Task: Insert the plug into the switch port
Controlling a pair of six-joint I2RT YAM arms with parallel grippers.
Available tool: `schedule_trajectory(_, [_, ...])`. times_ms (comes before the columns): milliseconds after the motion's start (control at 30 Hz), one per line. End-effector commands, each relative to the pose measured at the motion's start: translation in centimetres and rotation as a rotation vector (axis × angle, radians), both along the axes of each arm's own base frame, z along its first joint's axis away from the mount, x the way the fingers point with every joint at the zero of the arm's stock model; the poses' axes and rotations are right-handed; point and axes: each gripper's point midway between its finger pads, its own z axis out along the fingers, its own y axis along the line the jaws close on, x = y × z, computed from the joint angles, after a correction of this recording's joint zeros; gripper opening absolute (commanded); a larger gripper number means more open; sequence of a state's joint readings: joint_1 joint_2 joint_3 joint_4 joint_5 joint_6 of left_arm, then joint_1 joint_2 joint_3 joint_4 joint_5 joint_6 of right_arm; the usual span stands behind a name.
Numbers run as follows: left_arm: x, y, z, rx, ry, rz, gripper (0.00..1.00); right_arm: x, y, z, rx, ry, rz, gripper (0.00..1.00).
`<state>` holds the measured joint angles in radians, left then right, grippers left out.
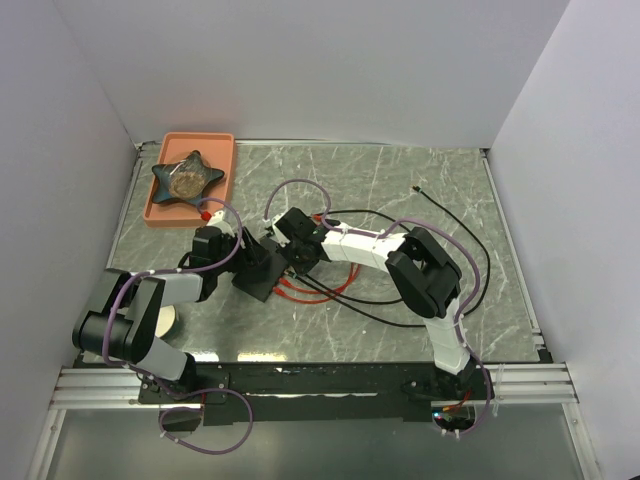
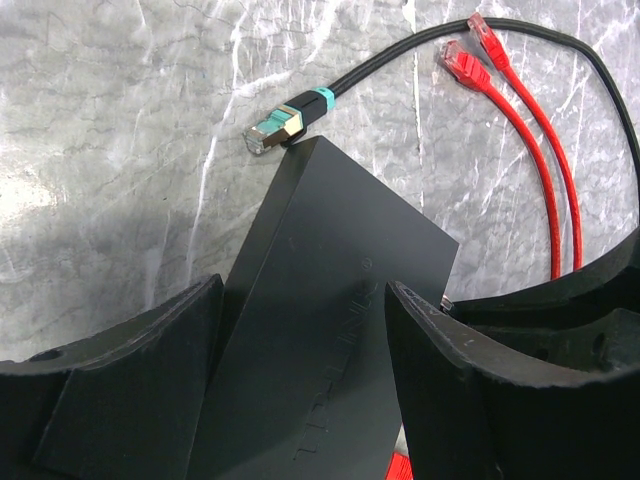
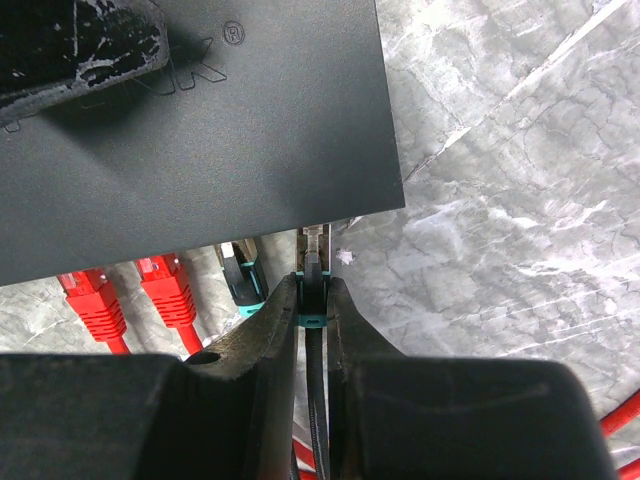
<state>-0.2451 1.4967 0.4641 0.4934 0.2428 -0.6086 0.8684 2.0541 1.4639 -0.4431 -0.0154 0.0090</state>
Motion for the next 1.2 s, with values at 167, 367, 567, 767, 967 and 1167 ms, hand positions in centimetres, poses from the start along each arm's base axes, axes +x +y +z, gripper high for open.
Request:
schedule_trajectory(167, [-0.7, -2.1, 0.9, -0.055, -0.037, -0.121, 0.69, 1.4, 3.3, 2.4, 0.11, -0.111, 0.066, 0.0])
schedule_trajectory(367, [-0.8, -2.4, 0.6, -0.06, -0.035, -0.146, 0.67, 1.1, 3.6, 2.1, 0.125, -0.119, 0.116, 0.0])
schedule_trajectory(567, [-1.2, -2.9, 0.7, -0.068, -0.036, -0.177, 0.62, 1.2, 4.4, 1.9, 0.162, -0.13, 0.121, 0.0])
schedule_trajectory(767, [-1.5, -3.7, 0.9, -0.077, -0.05, -0.222, 0.6, 1.3, 5.1, 2.0, 0.201, -0.143, 0.148, 0.0])
schedule_trajectory(967, [-2.2, -5.3, 1.0, -0.076, -0.058, -0.296, 0.6, 1.5, 5.3, 2.6, 0.221, -0.175, 0.162, 0.0])
schedule_trajectory(1167, [-3.3, -7.6, 1.4, -0.106, -0.074, -0.397, 0.58, 1.7, 5.7, 3.1, 0.246, -0.189, 0.169, 0.0])
